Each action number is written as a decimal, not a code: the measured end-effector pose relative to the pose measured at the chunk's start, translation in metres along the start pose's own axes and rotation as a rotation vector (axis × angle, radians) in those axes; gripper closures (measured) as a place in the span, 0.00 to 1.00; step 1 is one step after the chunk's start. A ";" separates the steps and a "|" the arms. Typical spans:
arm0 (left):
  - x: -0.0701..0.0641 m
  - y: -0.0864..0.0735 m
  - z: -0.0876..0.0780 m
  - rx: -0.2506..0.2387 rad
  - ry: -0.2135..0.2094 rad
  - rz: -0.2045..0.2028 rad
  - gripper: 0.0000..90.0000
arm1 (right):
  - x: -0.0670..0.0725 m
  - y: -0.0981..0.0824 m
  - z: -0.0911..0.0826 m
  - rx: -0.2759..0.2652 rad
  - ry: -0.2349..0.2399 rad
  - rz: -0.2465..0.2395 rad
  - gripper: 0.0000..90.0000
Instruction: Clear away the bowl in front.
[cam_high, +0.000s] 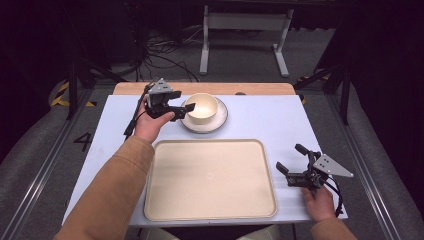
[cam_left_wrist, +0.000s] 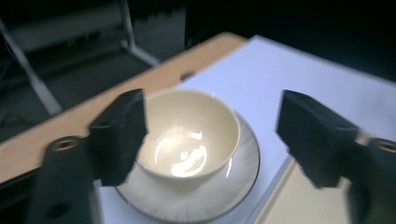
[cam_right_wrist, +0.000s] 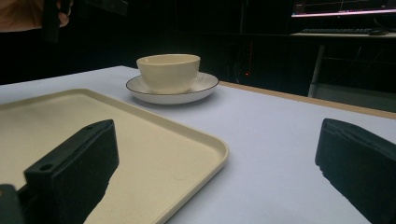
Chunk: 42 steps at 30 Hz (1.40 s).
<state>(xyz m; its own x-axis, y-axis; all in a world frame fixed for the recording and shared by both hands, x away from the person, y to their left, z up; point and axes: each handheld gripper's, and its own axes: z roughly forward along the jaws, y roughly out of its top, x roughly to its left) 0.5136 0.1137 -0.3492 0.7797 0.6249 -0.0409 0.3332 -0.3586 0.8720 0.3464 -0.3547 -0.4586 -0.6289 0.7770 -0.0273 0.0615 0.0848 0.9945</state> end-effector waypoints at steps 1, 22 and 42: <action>0.000 0.001 0.002 0.014 0.001 0.018 0.19 | 0.000 0.000 0.000 0.001 -0.001 0.000 0.00; 0.016 -0.002 0.043 0.076 -0.070 -0.060 0.36 | 0.000 0.000 -0.001 -0.005 -0.001 0.002 0.00; 0.013 -0.019 0.079 0.169 -0.112 -0.059 0.40 | 0.000 0.000 -0.001 -0.012 -0.001 0.000 0.00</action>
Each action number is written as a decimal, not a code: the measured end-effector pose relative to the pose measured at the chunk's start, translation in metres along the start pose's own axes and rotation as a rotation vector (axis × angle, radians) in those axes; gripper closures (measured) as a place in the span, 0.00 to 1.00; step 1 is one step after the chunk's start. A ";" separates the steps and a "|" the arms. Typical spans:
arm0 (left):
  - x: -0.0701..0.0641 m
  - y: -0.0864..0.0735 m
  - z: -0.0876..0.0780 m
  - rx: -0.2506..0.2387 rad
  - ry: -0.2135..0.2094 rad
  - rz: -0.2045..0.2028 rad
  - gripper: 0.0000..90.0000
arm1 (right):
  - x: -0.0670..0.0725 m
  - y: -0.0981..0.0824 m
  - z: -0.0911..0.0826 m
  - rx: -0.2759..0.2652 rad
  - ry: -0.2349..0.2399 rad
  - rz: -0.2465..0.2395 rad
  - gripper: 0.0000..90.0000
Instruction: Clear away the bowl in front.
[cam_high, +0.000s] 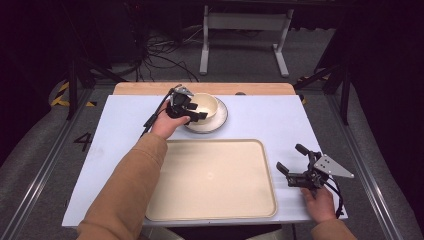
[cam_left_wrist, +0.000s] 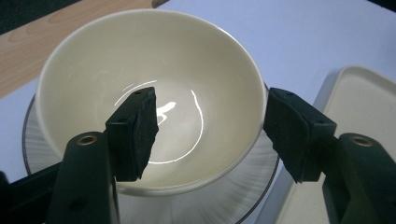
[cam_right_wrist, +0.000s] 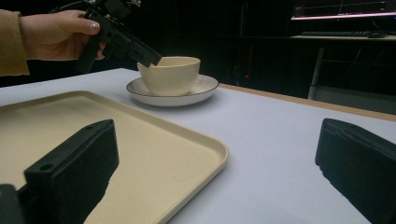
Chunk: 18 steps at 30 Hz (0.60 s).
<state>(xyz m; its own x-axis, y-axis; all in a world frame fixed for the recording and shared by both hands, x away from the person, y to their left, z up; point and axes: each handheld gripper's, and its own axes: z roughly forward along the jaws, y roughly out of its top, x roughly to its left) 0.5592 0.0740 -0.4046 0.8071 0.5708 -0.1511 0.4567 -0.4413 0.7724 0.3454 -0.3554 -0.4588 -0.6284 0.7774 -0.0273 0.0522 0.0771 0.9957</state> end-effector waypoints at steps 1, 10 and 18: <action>0.000 -0.001 0.003 0.008 -0.006 0.003 0.40 | 0.000 0.000 0.000 0.000 0.000 0.000 0.00; -0.004 -0.005 0.015 0.064 -0.015 0.048 0.42 | 0.000 0.000 0.000 0.003 -0.001 -0.001 0.00; -0.010 -0.005 0.022 0.093 0.013 0.088 0.50 | 0.000 0.000 0.000 0.003 -0.001 -0.001 0.00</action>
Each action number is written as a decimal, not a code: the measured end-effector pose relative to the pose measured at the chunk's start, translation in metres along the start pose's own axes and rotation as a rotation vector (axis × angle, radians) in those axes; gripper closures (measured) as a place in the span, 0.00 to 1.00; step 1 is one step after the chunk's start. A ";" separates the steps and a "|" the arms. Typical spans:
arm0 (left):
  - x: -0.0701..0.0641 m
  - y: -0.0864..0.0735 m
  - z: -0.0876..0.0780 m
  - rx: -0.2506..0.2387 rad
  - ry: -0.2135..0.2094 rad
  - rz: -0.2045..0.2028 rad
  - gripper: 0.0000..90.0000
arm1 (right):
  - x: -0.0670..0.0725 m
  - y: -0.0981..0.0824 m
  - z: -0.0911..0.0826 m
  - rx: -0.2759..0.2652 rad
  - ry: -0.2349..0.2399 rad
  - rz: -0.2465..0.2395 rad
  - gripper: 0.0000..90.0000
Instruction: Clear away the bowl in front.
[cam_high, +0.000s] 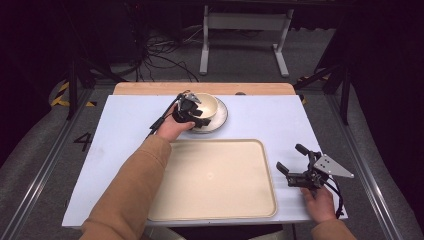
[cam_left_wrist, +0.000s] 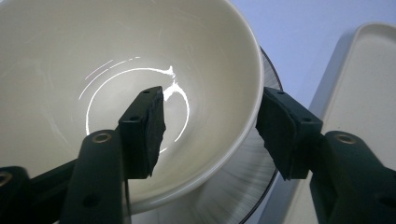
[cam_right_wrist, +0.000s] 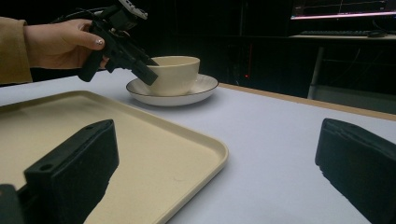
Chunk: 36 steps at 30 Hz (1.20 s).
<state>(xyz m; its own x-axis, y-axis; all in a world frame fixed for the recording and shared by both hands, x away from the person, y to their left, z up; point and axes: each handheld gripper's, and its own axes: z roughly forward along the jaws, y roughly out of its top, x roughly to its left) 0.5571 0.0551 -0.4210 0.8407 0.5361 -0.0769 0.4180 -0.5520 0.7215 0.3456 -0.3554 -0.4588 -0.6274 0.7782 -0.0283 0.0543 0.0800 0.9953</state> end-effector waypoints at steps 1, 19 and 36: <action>0.000 0.001 0.001 0.006 0.007 0.014 0.52 | 0.000 0.000 0.000 0.000 0.000 0.000 0.00; -0.009 0.010 0.013 0.111 0.053 0.149 0.69 | 0.000 0.000 0.000 -0.002 0.000 0.000 0.00; -0.015 0.016 0.013 0.164 0.072 0.217 0.85 | 0.000 0.000 0.000 0.002 -0.003 0.002 0.00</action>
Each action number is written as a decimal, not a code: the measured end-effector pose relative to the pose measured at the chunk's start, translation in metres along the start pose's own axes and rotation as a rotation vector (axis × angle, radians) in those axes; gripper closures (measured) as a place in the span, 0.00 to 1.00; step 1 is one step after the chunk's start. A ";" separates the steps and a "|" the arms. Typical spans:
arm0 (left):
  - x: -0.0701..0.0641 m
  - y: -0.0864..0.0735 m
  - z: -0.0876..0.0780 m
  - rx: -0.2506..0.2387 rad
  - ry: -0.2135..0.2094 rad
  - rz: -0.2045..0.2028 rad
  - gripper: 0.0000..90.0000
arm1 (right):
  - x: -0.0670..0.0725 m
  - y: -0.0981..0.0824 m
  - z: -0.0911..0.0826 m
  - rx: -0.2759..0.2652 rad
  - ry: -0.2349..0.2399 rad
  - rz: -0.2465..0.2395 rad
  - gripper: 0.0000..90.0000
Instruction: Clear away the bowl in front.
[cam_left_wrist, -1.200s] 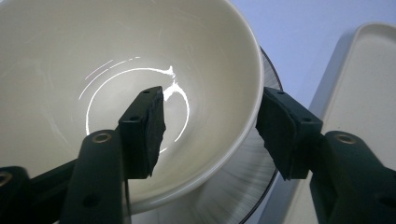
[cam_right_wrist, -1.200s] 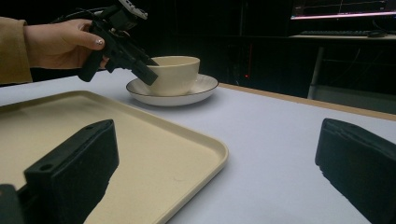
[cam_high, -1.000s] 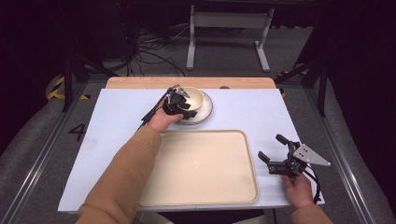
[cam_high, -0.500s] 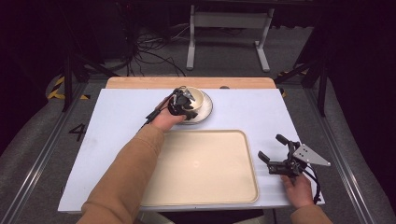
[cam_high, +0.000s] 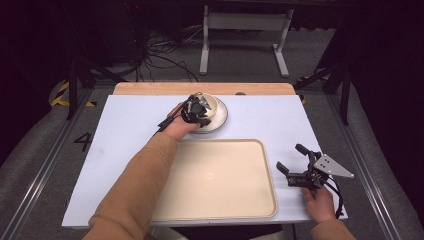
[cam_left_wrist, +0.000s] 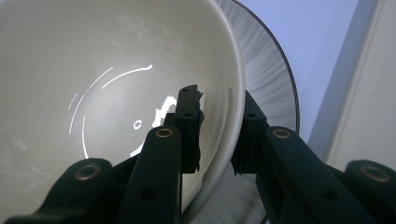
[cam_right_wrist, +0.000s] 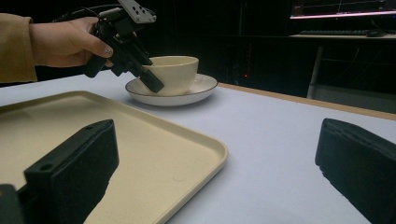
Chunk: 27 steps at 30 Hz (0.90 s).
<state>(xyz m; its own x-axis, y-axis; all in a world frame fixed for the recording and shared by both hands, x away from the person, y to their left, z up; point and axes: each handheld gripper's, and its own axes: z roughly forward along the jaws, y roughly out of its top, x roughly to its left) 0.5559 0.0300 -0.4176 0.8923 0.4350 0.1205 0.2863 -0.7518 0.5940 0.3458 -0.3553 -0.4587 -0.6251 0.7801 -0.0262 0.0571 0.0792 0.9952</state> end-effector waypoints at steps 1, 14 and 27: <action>0.000 0.001 0.000 0.005 0.003 0.006 0.85 | 0.000 0.000 0.000 0.001 0.000 0.000 0.00; -0.003 0.008 -0.011 -0.016 0.103 -0.016 0.92 | 0.000 0.000 0.000 0.000 0.000 -0.001 0.00; 0.004 0.005 -0.032 -0.005 0.074 -0.063 0.89 | 0.000 0.000 0.000 0.001 0.000 0.003 0.00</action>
<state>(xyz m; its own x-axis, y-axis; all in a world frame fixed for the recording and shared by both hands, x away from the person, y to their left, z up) 0.5496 0.0438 -0.3884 0.8444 0.5168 0.1411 0.3391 -0.7195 0.6061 0.3459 -0.3551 -0.4586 -0.6249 0.7804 -0.0228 0.0601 0.0772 0.9952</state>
